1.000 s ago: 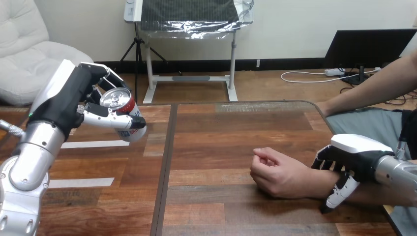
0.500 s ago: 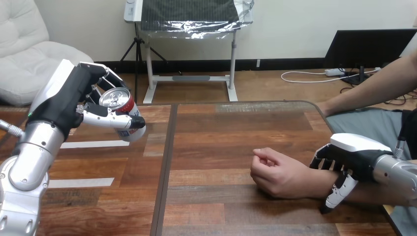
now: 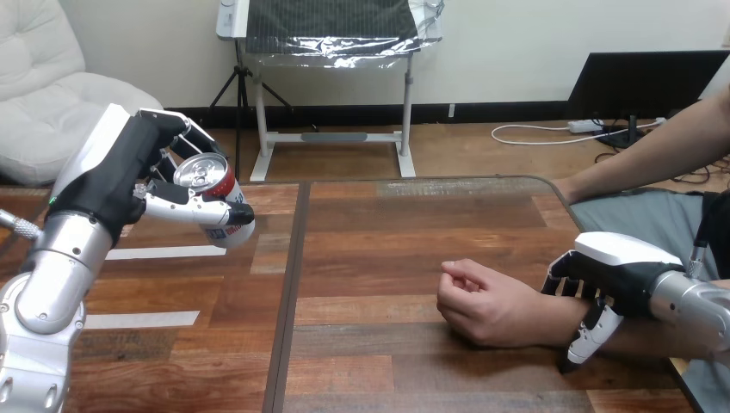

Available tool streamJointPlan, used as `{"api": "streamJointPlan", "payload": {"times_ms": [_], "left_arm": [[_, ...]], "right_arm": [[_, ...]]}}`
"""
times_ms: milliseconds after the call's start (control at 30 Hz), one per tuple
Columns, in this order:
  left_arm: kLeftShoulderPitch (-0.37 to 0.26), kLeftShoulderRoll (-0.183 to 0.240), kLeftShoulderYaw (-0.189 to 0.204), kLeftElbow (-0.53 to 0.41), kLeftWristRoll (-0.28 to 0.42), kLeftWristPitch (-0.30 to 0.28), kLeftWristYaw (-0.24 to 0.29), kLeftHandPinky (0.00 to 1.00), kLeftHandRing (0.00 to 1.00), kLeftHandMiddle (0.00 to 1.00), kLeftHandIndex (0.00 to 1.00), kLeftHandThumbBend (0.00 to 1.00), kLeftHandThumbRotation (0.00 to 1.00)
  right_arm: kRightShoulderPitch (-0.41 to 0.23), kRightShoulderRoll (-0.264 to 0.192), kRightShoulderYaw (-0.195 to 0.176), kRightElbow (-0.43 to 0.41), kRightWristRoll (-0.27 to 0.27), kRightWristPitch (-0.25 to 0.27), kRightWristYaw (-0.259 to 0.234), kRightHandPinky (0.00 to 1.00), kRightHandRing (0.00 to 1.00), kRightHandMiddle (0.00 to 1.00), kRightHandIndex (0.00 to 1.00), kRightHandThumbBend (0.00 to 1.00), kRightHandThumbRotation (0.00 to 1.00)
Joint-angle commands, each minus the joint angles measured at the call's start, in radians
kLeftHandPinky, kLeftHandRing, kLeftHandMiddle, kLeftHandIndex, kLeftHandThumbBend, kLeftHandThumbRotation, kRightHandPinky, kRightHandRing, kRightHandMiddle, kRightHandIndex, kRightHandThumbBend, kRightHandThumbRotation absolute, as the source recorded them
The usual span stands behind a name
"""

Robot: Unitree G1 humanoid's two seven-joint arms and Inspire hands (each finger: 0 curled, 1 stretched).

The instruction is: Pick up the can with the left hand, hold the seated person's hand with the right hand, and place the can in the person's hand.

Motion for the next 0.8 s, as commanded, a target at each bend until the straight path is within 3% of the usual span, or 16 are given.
{"api": "streamJointPlan", "payload": {"times_ms": [0, 167, 267, 400, 500, 767], "left_arm": [[-0.072, 0.012, 0.024, -0.017, -0.011, -0.020, 0.009, 0.24, 0.28, 0.38, 0.42, 0.84, 0.00], [-0.072, 0.007, 0.023, -0.005, -0.013, -0.051, 0.021, 0.24, 0.28, 0.38, 0.42, 0.85, 0.00], [-0.074, 0.006, 0.019, 0.005, -0.004, -0.060, 0.028, 0.21, 0.24, 0.37, 0.42, 0.85, 0.00], [-0.076, -0.002, 0.021, 0.024, -0.015, -0.080, 0.030, 0.22, 0.25, 0.38, 0.41, 0.85, 0.00], [-0.078, -0.006, 0.018, 0.014, -0.010, -0.052, 0.026, 0.22, 0.25, 0.38, 0.42, 0.84, 0.00], [-0.082, -0.018, 0.015, 0.029, -0.011, -0.066, 0.034, 0.22, 0.26, 0.37, 0.42, 0.83, 0.00]], "right_arm": [[0.072, 0.063, 0.057, 0.027, -0.022, -0.003, 0.004, 0.40, 0.46, 0.54, 0.57, 0.88, 0.00], [0.077, 0.063, 0.052, 0.018, -0.023, 0.001, -0.021, 0.34, 0.41, 0.49, 0.54, 0.86, 0.00], [0.076, 0.062, 0.047, 0.028, -0.018, -0.025, -0.047, 0.31, 0.38, 0.46, 0.50, 0.82, 0.00], [0.076, 0.065, 0.033, 0.045, 0.001, -0.051, -0.074, 0.30, 0.37, 0.45, 0.47, 0.81, 0.00], [0.072, 0.062, 0.039, 0.042, -0.010, -0.051, -0.080, 0.32, 0.38, 0.45, 0.46, 0.78, 0.00], [0.064, 0.063, 0.023, 0.065, 0.014, -0.083, -0.095, 0.33, 0.38, 0.44, 0.44, 0.78, 0.00]]}}
